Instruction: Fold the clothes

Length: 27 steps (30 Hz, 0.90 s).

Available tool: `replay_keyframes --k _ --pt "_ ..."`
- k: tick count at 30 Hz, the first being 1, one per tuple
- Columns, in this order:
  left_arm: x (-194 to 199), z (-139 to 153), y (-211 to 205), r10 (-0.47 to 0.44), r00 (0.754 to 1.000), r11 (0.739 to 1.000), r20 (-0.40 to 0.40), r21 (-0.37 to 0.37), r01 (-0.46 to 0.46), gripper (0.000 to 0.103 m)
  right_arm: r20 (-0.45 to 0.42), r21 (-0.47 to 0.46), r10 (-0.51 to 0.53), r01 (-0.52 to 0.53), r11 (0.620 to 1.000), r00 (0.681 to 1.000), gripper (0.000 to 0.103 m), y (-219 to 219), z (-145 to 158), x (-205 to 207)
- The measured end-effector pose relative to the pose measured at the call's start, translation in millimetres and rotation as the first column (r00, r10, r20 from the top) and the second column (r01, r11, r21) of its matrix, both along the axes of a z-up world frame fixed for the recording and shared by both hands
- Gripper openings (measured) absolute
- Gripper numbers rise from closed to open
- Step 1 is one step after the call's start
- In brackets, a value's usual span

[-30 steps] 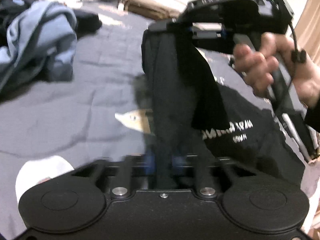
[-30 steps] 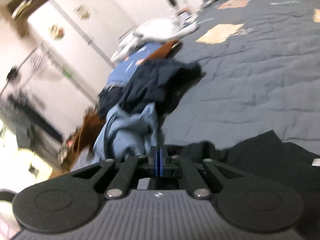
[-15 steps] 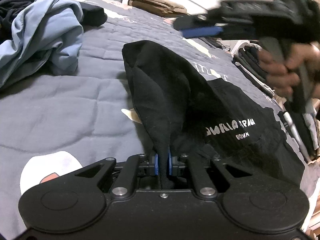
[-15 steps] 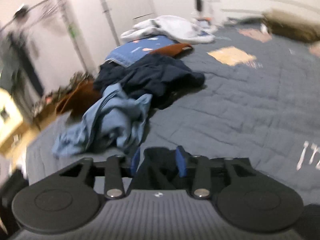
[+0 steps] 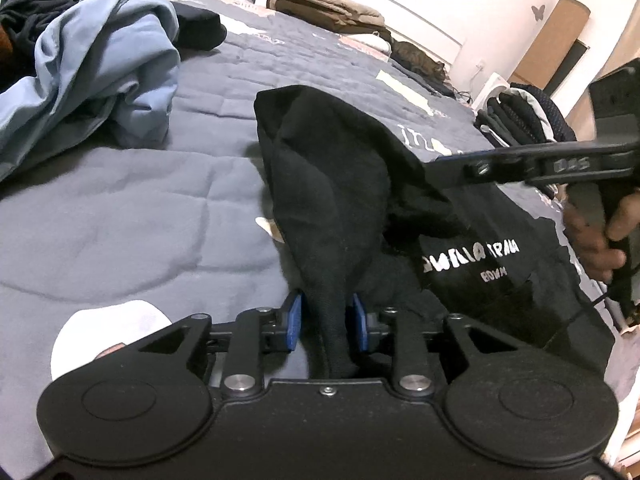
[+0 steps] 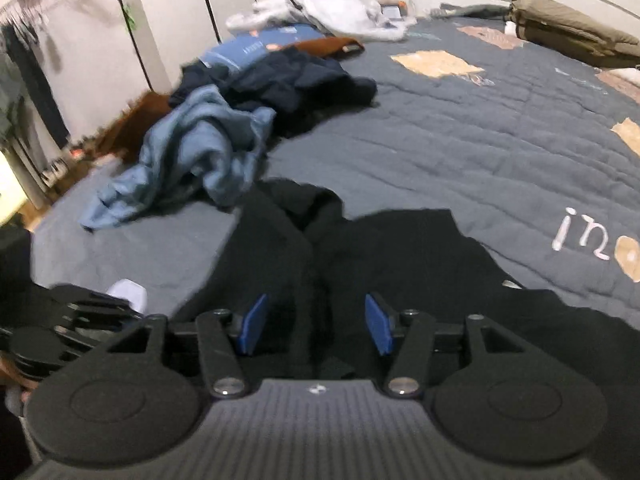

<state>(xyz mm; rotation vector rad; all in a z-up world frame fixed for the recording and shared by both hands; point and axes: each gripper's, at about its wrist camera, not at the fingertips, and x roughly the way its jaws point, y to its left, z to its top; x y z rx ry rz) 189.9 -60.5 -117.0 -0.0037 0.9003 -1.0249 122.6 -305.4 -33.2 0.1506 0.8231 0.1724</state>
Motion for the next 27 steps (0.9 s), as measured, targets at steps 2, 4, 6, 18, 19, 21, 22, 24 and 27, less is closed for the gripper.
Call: replay_keyframes --k 2,4,6,18,19,21,22,24,27 --pt "1 1 1 0.004 1.0 1.0 -0.003 -0.003 -0.004 0.027 0.029 0.029 0.011 -0.012 1.0 1.0 0.054 3 4 -6" --pt "1 1 2 0.008 1.0 1.0 -0.001 -0.004 -0.008 0.027 0.022 0.012 0.036 -0.036 0.999 0.999 0.054 10 4 -8" --pt "0 2 3 0.004 1.0 1.0 0.002 -0.005 -0.004 0.027 -0.015 -0.03 0.056 -0.057 0.998 0.998 0.054 17 -3 -5" --pt "3 18 14 0.007 1.0 0.998 0.013 -0.057 -0.006 0.027 0.041 0.25 -0.123 0.109 0.962 0.992 0.003 -25 7 -7" --pt "4 21 17 0.008 1.0 0.997 0.011 -0.075 -0.007 0.027 0.064 0.301 -0.142 0.116 0.947 0.988 0.003 -32 13 -8" --pt "4 22 18 0.008 1.0 0.997 0.012 -0.081 -0.007 0.027 0.099 0.371 -0.189 0.14 0.918 0.977 0.003 -45 23 -10" --pt "4 21 17 0.008 1.0 0.997 0.013 -0.076 -0.007 0.027 0.083 0.343 -0.2 0.161 0.926 0.976 0.003 -48 19 -5" --pt "4 20 15 0.006 1.0 0.998 0.014 -0.063 -0.005 0.027 0.05 0.282 -0.223 0.201 0.938 0.973 0.004 -53 11 6" --pt "3 19 14 0.006 1.0 0.999 0.022 -0.052 -0.004 0.027 -0.026 0.103 -0.252 0.254 0.962 0.967 0.006 -49 -15 25"
